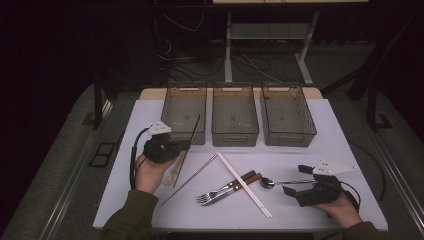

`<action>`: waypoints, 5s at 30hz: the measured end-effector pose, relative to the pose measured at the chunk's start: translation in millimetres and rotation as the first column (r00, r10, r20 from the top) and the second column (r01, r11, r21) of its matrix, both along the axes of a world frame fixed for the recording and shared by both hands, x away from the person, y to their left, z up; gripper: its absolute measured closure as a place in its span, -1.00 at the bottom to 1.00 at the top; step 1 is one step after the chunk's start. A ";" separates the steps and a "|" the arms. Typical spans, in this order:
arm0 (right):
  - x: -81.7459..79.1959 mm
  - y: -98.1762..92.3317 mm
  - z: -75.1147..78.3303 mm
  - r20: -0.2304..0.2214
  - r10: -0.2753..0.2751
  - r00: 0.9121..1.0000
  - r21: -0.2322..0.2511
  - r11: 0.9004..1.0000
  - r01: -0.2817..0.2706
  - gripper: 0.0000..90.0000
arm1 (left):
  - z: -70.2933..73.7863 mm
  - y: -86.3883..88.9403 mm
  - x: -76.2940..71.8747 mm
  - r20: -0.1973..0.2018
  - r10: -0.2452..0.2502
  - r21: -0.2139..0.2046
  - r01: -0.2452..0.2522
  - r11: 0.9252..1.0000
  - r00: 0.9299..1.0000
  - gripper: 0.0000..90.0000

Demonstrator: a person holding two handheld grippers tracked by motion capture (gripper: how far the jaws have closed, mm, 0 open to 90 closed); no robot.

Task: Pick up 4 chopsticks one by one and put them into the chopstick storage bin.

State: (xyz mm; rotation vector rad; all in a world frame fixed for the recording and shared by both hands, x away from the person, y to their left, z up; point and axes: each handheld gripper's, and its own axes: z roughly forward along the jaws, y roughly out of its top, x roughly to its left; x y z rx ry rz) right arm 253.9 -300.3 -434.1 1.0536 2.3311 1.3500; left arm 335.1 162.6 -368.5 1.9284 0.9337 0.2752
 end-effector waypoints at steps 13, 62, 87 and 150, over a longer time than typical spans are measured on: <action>0.2 -0.3 -0.2 0.002 0.000 1.000 0.000 1.000 0.000 -0.94 | 26.9 0.5 18.6 0.051 0.017 -0.023 -0.016 1.000 0.999 0.89; 1.0 -3.1 -0.8 -0.004 -0.007 1.000 0.017 1.000 0.007 -0.94 | -11.5 -2.6 188.0 -0.159 0.126 0.286 -0.076 0.955 0.979 0.88; 0.1 -1.8 0.0 0.001 -0.004 1.000 0.020 1.000 0.004 -0.94 | 38.4 0.9 124.8 -0.078 0.033 0.242 -0.013 0.970 0.996 0.13; 0.7 -0.8 -1.3 0.000 -0.010 1.000 -0.001 1.000 0.010 -0.94 | -60.1 -60.4 11.7 -0.318 -0.108 0.367 0.228 0.902 0.942 0.80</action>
